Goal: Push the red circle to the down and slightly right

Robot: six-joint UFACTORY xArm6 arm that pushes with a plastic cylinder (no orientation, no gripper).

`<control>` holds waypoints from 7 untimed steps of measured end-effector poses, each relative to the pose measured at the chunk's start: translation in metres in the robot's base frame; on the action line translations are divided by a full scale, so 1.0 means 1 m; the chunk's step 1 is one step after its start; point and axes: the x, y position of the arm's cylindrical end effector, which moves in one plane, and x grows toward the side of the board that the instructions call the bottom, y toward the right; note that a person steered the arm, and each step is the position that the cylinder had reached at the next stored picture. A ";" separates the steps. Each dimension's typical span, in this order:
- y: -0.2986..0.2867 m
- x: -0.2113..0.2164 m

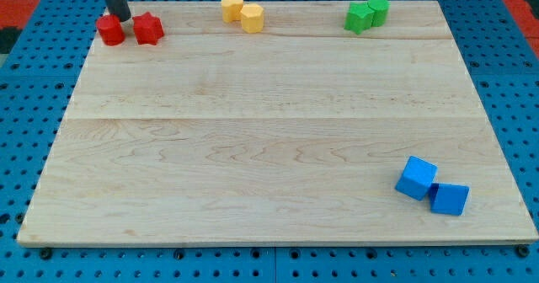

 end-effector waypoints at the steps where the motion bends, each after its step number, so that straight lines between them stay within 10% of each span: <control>1: -0.003 0.037; 4: -0.053 0.023; 6: 0.040 0.137; 7: 0.054 0.112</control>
